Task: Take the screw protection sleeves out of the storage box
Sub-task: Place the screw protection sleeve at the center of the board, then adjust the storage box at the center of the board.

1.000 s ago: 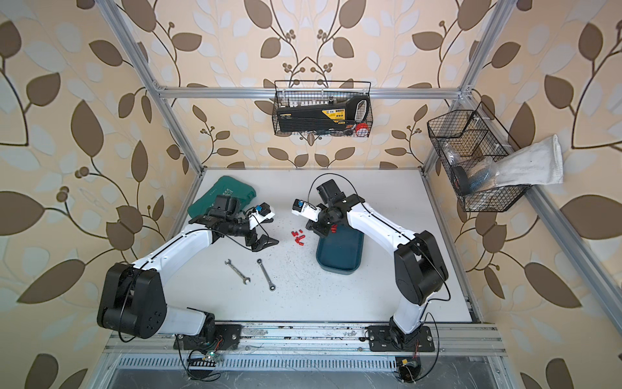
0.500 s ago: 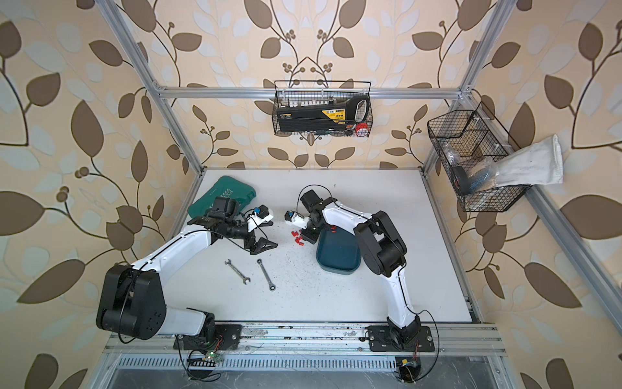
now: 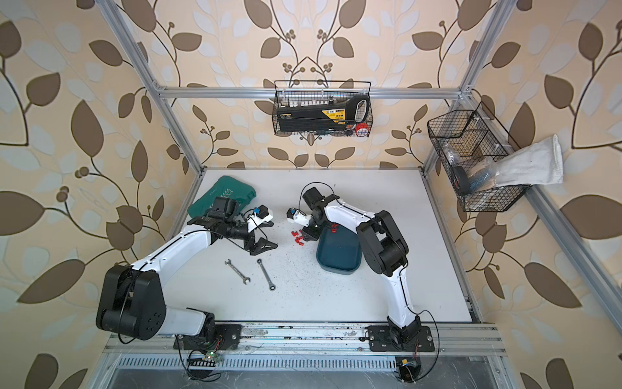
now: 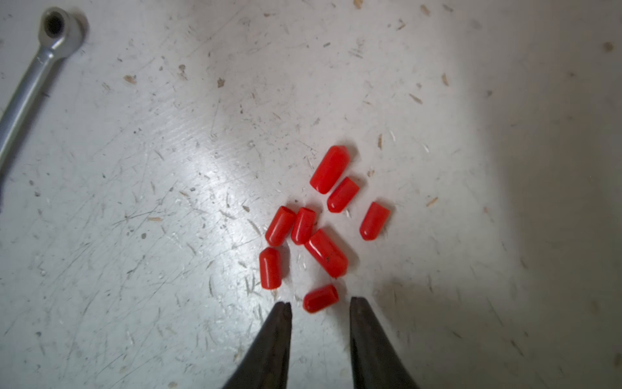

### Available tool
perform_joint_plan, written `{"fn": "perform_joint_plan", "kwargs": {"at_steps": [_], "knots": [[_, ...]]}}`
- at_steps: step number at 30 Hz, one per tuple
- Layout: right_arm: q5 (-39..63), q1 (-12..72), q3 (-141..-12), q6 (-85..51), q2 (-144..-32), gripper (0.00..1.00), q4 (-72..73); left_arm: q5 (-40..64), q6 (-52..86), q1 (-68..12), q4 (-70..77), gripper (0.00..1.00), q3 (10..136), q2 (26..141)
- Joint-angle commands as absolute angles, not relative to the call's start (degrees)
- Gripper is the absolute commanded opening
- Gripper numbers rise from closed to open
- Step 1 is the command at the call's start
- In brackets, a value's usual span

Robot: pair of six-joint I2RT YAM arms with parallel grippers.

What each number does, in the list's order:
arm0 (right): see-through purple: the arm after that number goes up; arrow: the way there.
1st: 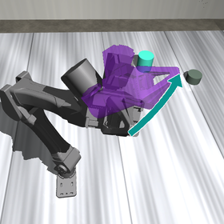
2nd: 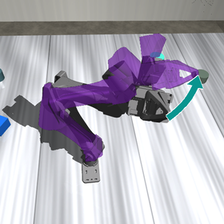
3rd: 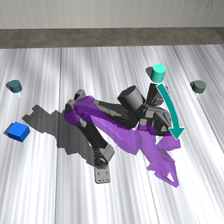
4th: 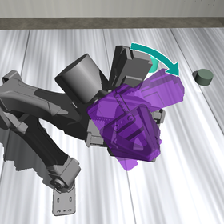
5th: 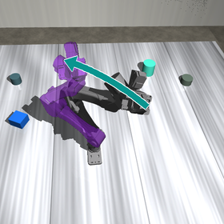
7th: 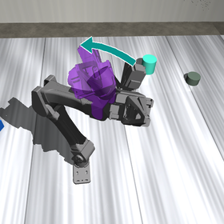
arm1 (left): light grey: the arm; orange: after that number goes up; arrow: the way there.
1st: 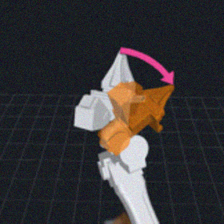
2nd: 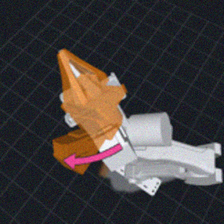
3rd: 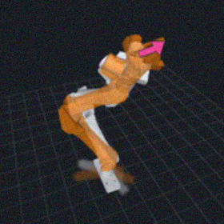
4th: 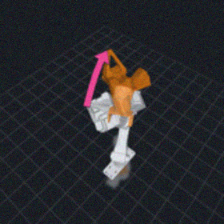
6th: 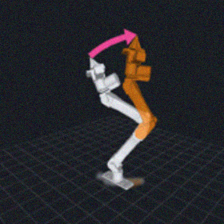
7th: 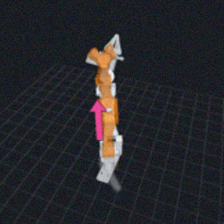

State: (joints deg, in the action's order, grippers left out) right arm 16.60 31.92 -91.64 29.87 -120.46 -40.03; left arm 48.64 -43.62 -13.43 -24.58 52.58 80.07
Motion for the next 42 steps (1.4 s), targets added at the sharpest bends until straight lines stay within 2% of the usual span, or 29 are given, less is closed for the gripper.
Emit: {"fn": "perform_joint_plan", "kwargs": {"at_steps": [1,10,16,19,23,26,30,35,42], "knots": [[20.65,29.93,-92.35,30.8,-113.75,0.35,-42.72,51.98,-43.78,-12.83,-24.94,0.99,54.29,78.52],[23.76,21.12,-79.69,33.6,-98.03,0.41,-41.86,50.12,-45.06,-16.71,-29.47,0.97,63.27,84.57],[18.38,12.55,-72.48,27.97,-92.06,0.44,-37.44,41.17,-42.91,-25.32,-28.76,0.94,69.52,89.47],[16.09,7.66,-71.25,24.5,-90.86,0.5,-37.63,36.84,-40.56,-29.04,-28.14,0.93,72.47,91.89],[14.68,3.21,-69.16,20.48,-91.16,0.59,-38.99,34.36,-39.05,-32.67,-29.4,0.93,74.75,95.22],[15.32,2.55,-67.92,19.52,-93.1,0.63,-40.46,34.07,-42.29,-33.82,-31.71,0.94,74.51,96.88],[18.12,2.55,-67.81,18.08,-96.9,0.64,-41.52,33.4,-50.02,-34.27,-38.64,0.96,76.02,99.44],[22.68,2.64,-69.41,16.03,-101.02,0.63,-42.17,34.17,-51.62,-35.17,-46.77,0.96,80.09,103.86],[31.05,3.73,-73.27,15.59,-105.68,0.63,-43.07,34.13,-54.01,-36.9,-47.89,0.98,79.77,104.01]]}}
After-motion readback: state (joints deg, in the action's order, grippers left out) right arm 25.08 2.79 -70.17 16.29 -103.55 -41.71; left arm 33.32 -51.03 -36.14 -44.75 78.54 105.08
